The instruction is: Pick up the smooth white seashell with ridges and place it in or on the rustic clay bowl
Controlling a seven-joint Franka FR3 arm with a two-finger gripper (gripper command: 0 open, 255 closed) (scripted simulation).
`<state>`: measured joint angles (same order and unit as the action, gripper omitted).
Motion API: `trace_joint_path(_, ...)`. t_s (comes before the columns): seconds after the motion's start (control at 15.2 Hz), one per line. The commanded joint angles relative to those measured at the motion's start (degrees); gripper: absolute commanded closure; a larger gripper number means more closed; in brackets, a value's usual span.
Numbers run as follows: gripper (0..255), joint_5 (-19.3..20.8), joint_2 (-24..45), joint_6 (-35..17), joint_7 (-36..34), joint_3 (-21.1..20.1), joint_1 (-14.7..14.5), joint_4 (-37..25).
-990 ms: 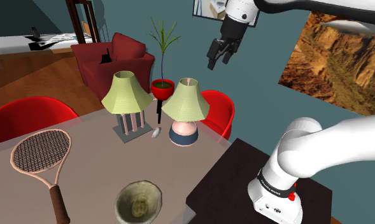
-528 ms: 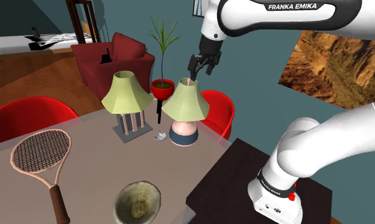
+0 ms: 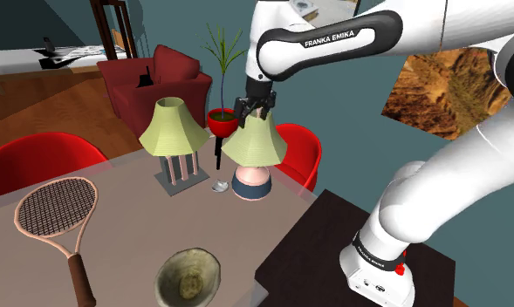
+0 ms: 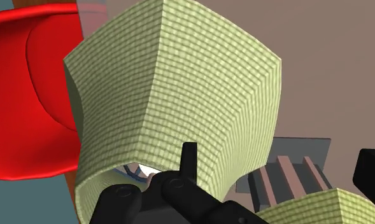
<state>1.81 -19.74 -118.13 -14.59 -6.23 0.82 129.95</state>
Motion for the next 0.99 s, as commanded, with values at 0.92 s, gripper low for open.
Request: trace_joint_path(0.92,0,4.19,25.48,-25.46,-7.64,-1.35,0.96,-12.30)
